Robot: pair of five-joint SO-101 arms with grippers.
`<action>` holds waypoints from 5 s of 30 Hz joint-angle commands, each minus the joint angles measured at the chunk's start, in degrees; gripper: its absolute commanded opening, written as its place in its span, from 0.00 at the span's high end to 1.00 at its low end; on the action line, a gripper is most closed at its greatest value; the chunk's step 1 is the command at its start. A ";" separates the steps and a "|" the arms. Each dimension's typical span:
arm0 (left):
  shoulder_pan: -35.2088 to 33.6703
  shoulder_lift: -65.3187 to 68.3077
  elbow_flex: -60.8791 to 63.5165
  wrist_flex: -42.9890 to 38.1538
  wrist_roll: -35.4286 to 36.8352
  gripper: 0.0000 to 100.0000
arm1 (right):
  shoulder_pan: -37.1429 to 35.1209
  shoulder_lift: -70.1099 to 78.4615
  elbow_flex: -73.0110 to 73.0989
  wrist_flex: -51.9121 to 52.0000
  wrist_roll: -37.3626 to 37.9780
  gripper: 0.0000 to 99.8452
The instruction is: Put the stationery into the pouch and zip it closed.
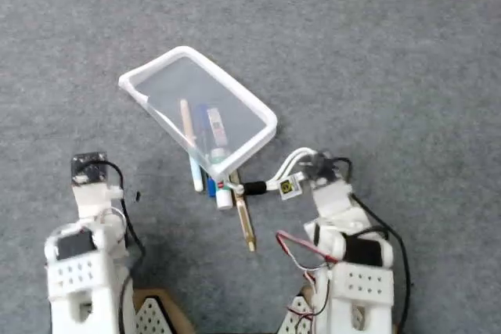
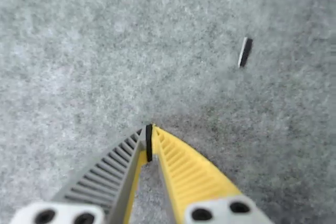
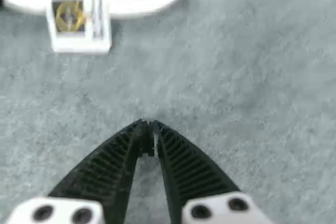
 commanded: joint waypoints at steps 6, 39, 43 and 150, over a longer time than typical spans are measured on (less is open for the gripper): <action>0.92 -2.99 0.57 0.44 0.35 0.97 | 0.88 -2.33 -0.04 0.62 0.26 0.99; 0.92 -2.99 0.57 0.44 0.35 0.97 | 0.88 -2.33 -0.04 0.62 0.26 0.99; 0.92 -2.99 0.57 0.44 0.35 0.97 | 0.88 -2.33 -0.04 0.62 0.26 0.99; -1.01 41.05 -39.69 13.01 -4.75 0.78 | -29.89 70.81 -54.99 7.03 3.52 0.73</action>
